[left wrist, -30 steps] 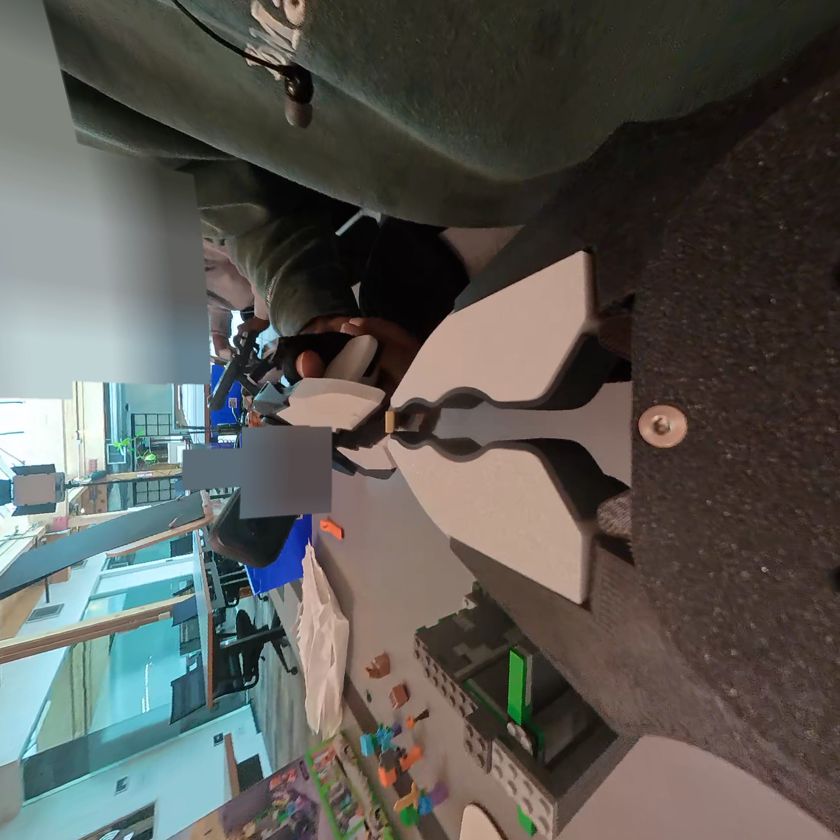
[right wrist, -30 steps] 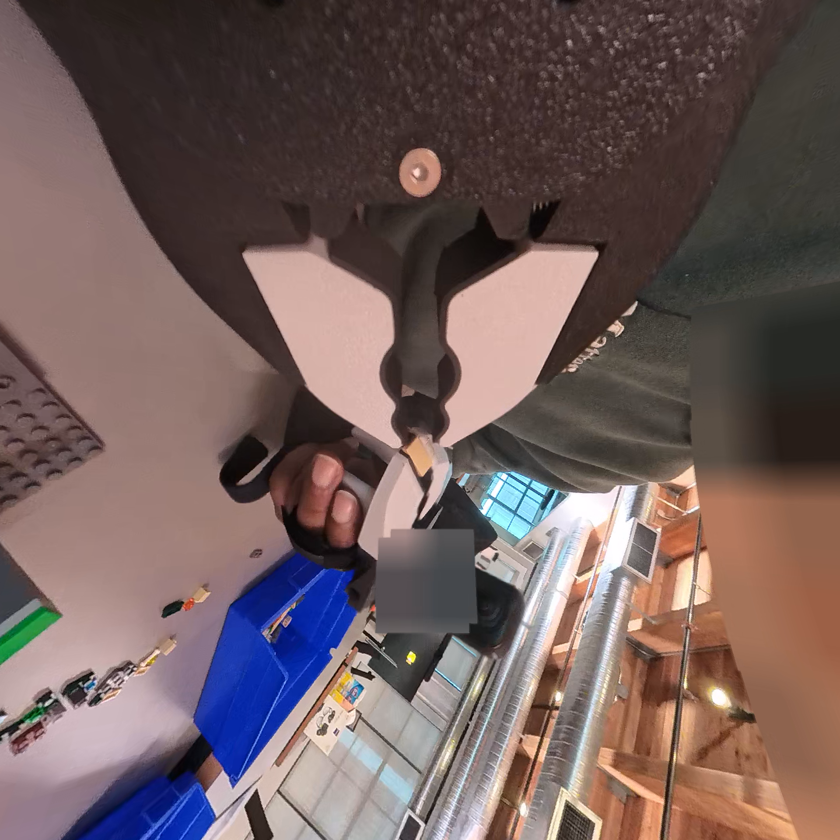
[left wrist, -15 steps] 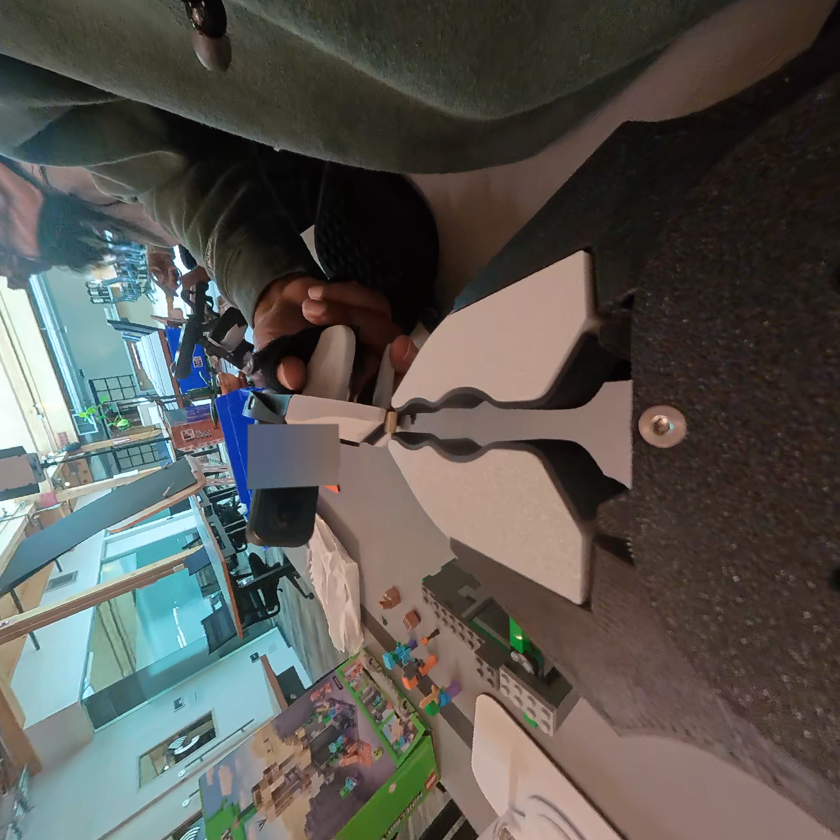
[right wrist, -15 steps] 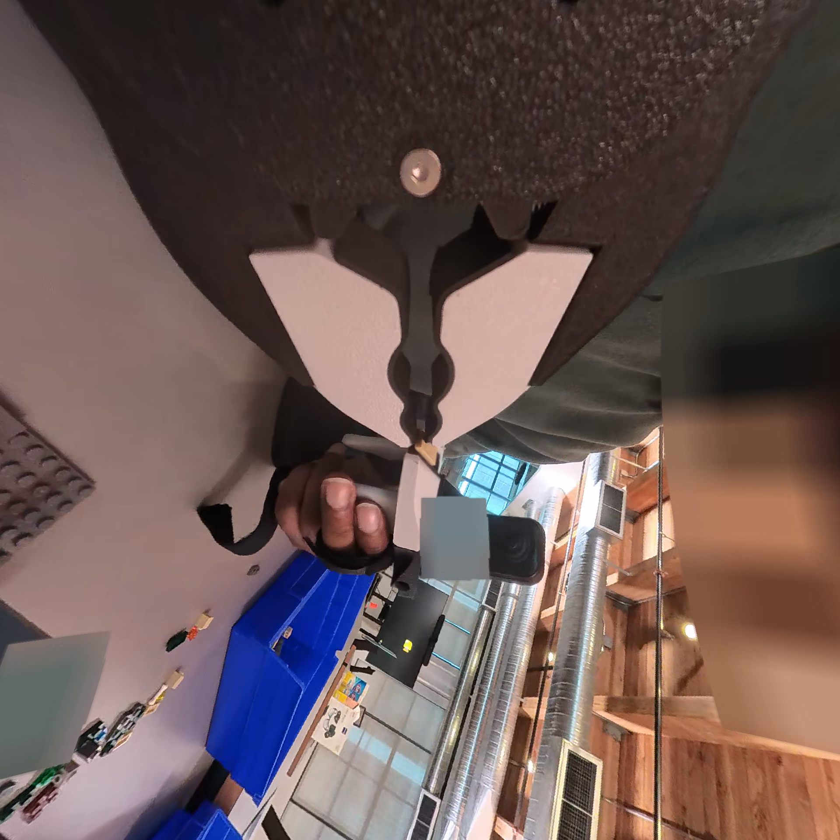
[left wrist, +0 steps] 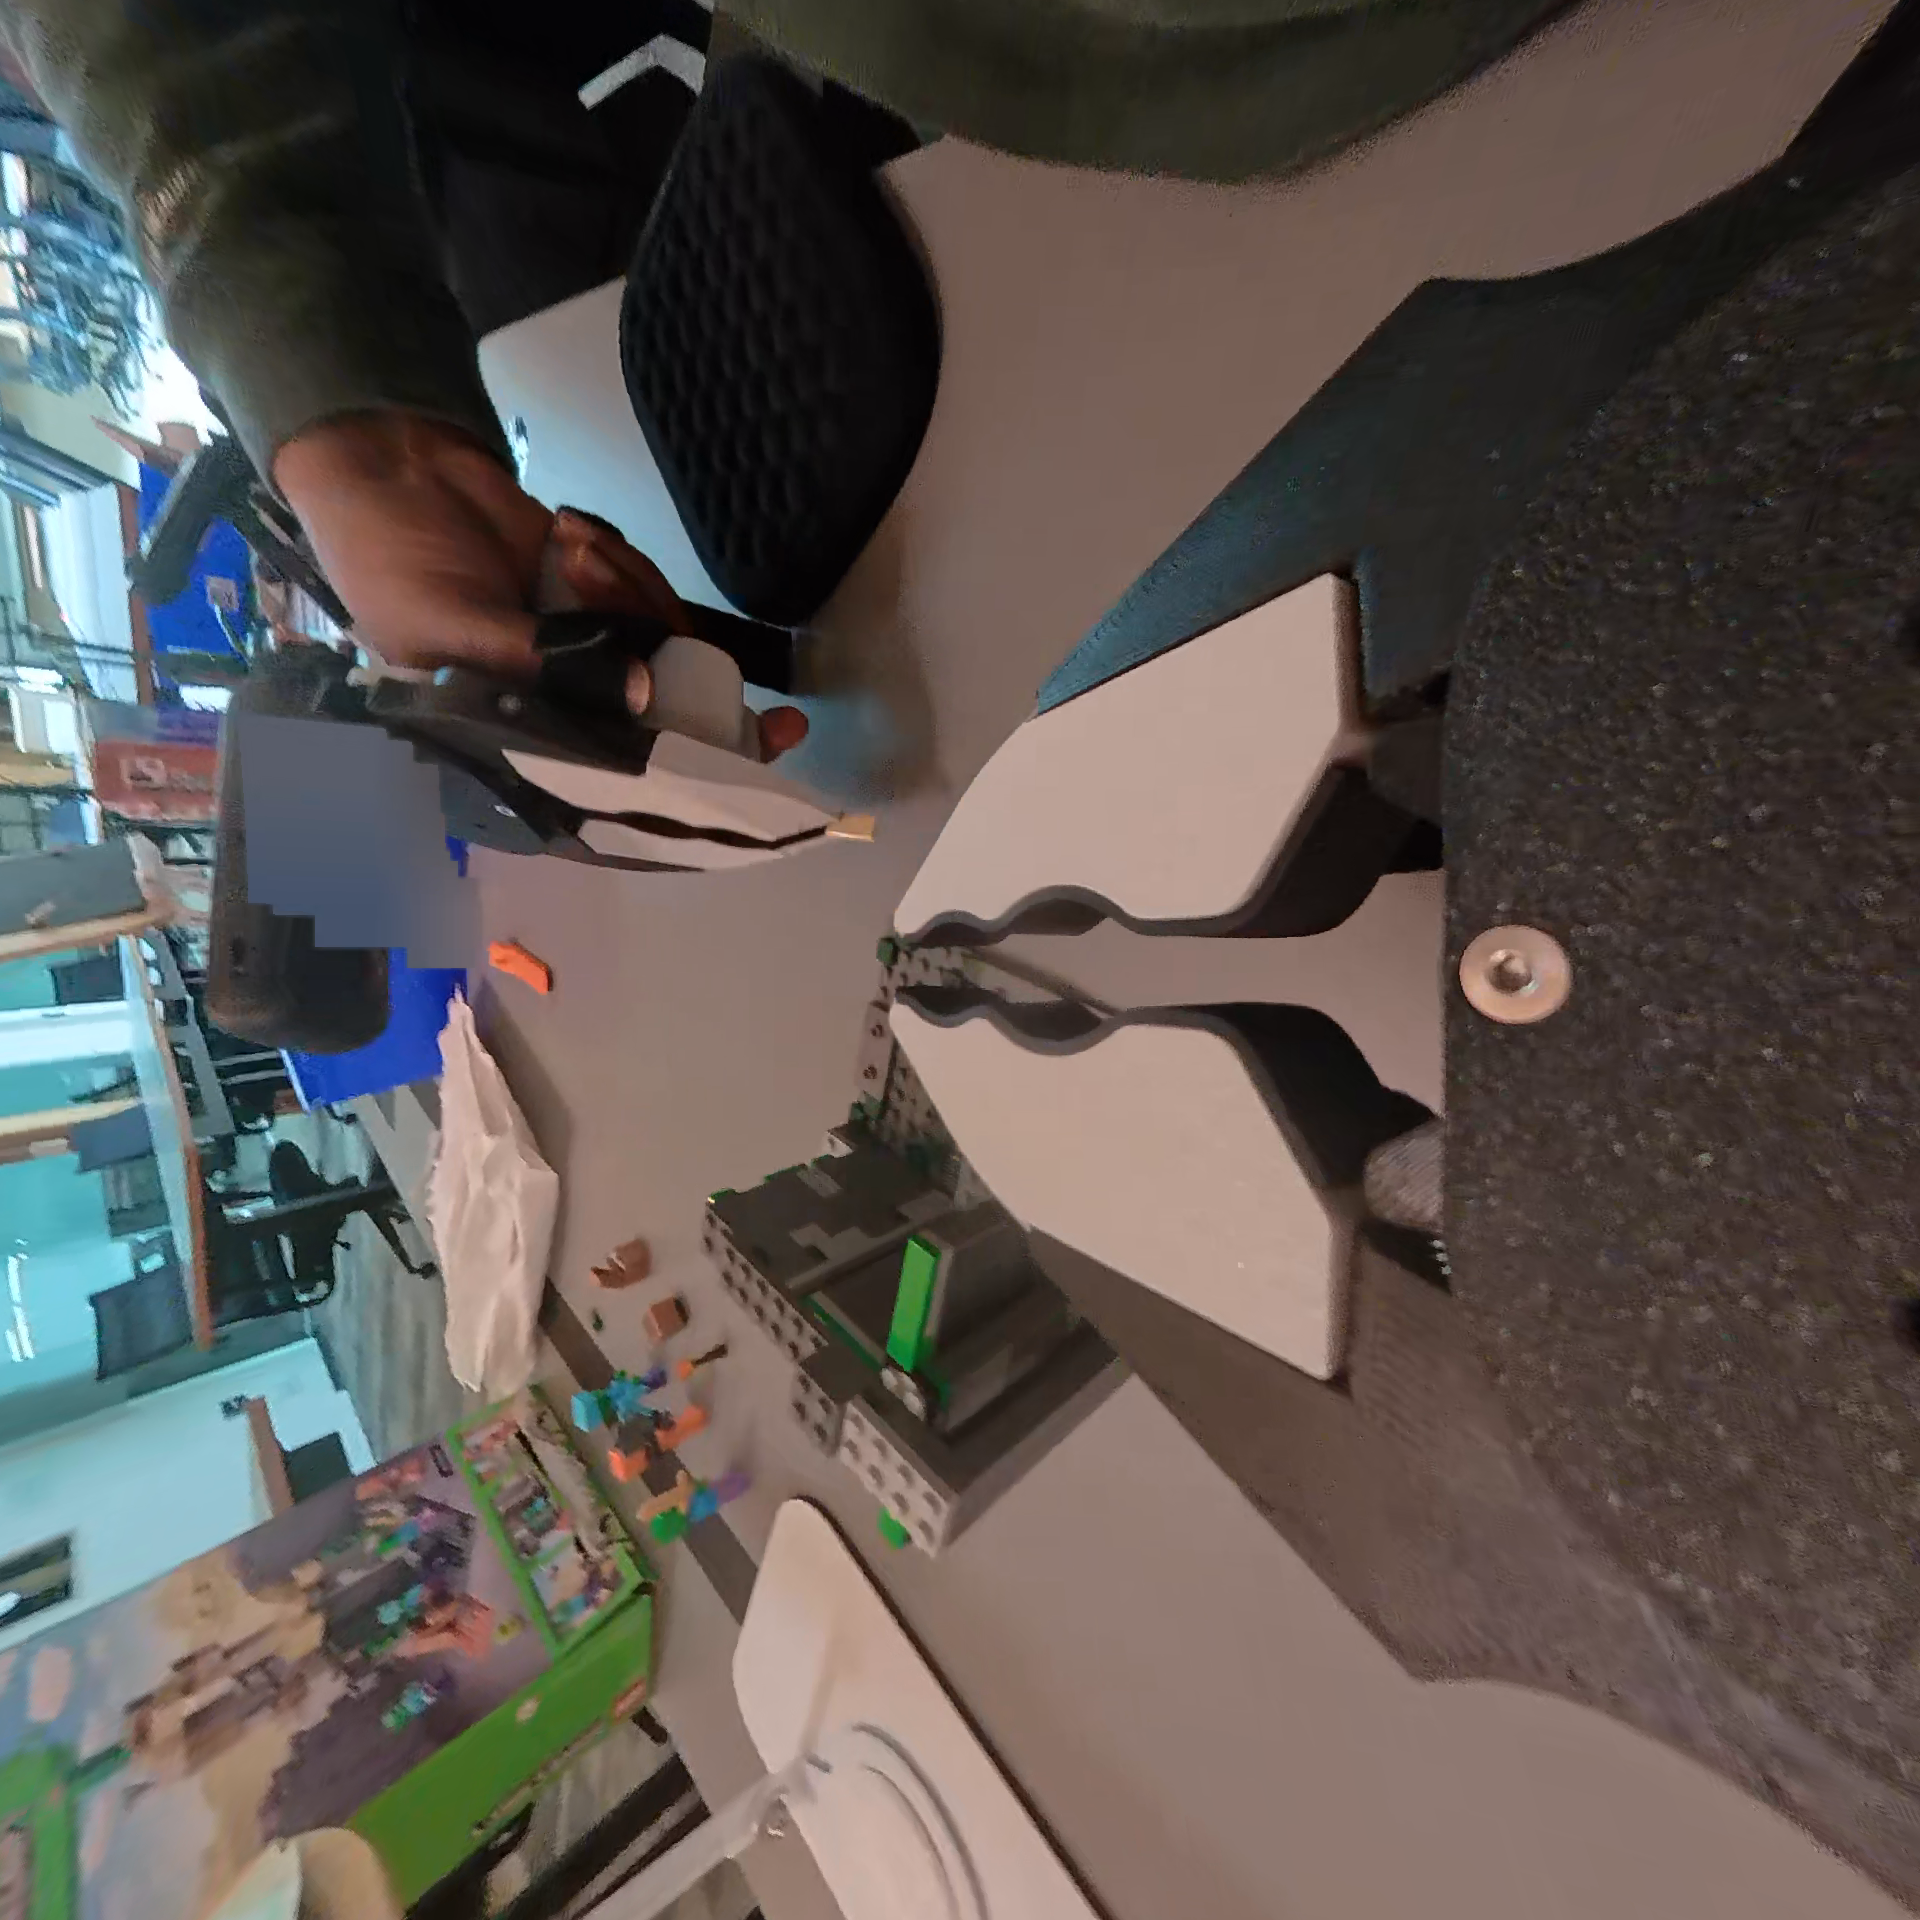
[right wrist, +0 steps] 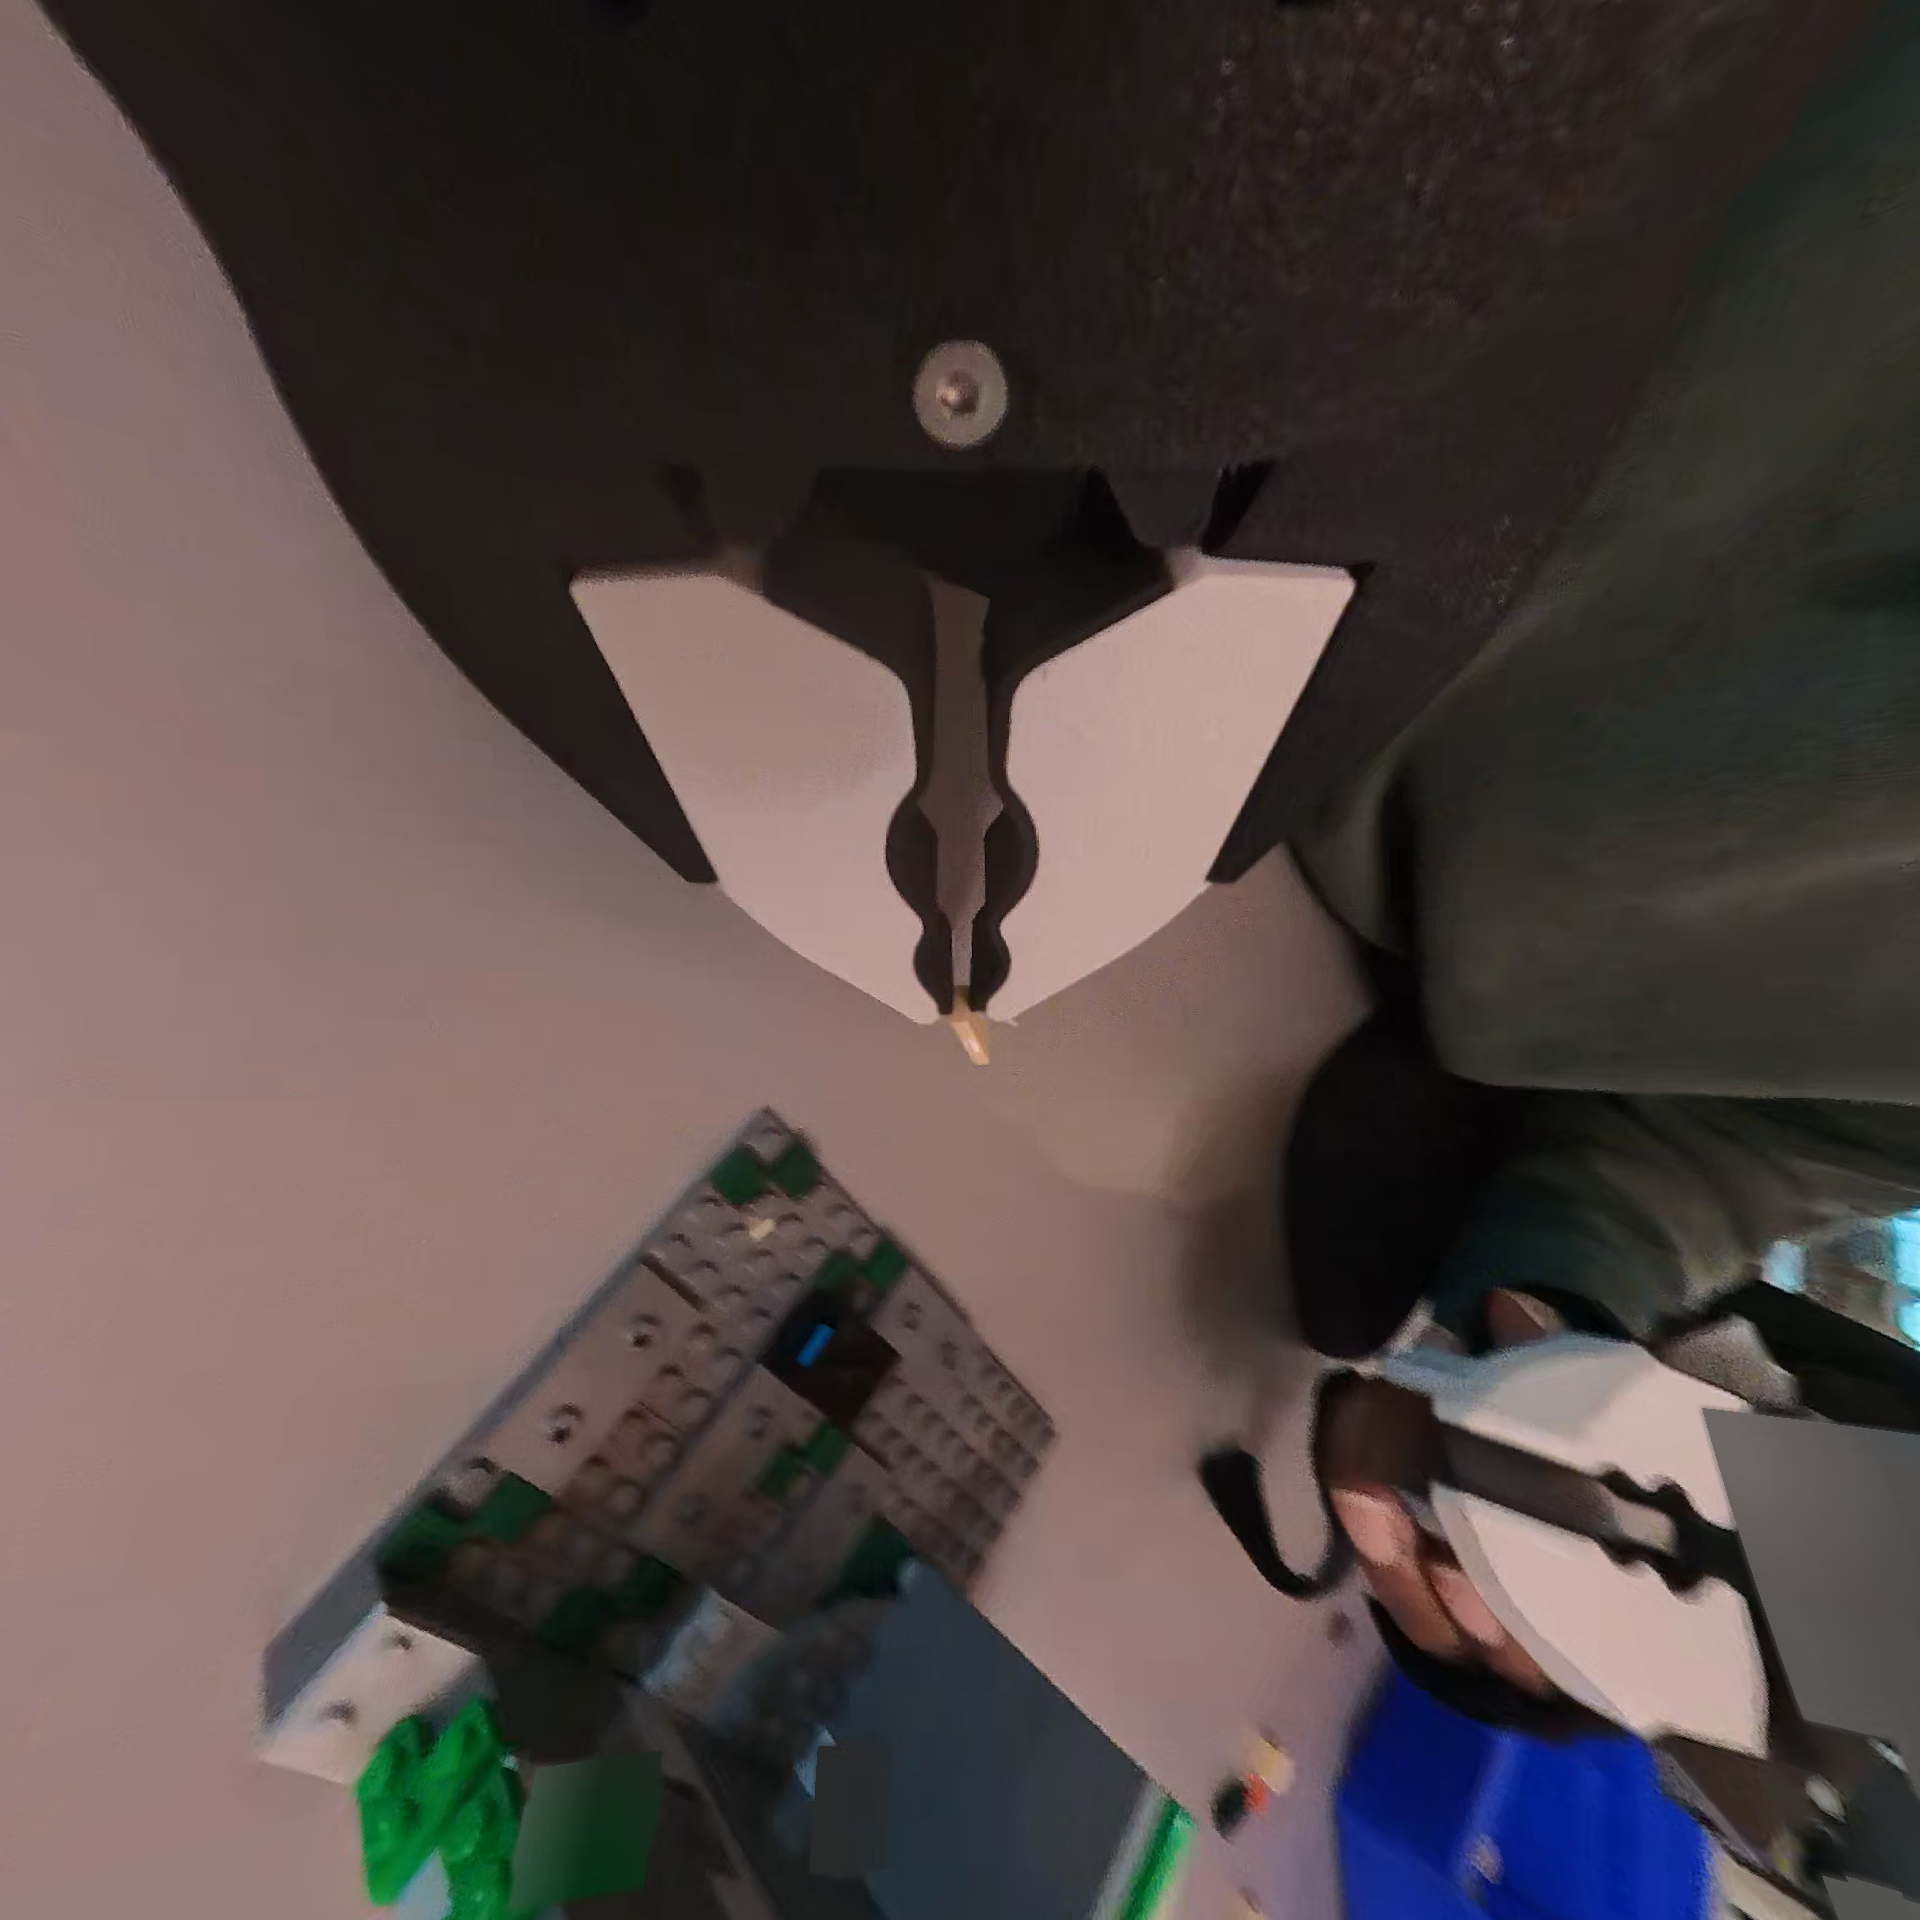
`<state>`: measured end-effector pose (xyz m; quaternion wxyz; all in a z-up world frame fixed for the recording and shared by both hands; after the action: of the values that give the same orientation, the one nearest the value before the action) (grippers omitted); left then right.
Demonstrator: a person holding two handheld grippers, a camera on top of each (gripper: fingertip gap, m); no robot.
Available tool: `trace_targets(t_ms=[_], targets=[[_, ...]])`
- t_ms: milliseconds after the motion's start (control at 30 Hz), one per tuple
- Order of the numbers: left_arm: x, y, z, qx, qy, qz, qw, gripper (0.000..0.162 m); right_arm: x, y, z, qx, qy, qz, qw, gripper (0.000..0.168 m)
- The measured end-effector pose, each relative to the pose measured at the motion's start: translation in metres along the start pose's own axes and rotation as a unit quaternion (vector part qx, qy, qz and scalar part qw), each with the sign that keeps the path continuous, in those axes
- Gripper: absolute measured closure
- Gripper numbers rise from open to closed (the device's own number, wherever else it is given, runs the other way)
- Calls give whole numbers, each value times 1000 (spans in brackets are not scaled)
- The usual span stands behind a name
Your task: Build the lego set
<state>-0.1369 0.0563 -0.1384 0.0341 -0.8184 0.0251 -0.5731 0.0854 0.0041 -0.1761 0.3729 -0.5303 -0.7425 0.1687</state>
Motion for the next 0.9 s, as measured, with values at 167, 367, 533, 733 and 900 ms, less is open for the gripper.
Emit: trace_targets(t_ms=[167, 367, 533, 733, 900], targets=[[-8, -5, 4, 17, -25, -22, 999, 156, 1, 9, 3, -98, -47, -76, 991, 163], [-12, -6, 7, 17, -33, -28, 999, 155, 0, 10, 0, -170, -67, -168, 969, 153], [-14, -7, 9, 14, -39, -33, 999, 156, -4, 8, -5, -180, -75, -234, 952, 143], [-17, -6, 11, 8, -46, -33, 998, 157, 5, 5, -13, -186, -60, -373, 907, 141], [-19, -5, 13, 1, -51, -31, 998, 157, 10, 9, -7, -171, -108, -509, 837, 143]])
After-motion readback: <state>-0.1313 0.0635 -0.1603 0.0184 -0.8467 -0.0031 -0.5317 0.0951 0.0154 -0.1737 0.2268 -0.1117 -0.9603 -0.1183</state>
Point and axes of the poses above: each gripper's, where its closed fingertips meet, z out along the fingers, x out of its top, y = z × x across the jaws, the point moved 8 cm from there along -z, back along the fingers, and after that the axes turned 6 degrees about -y, right-handed, at the moved point
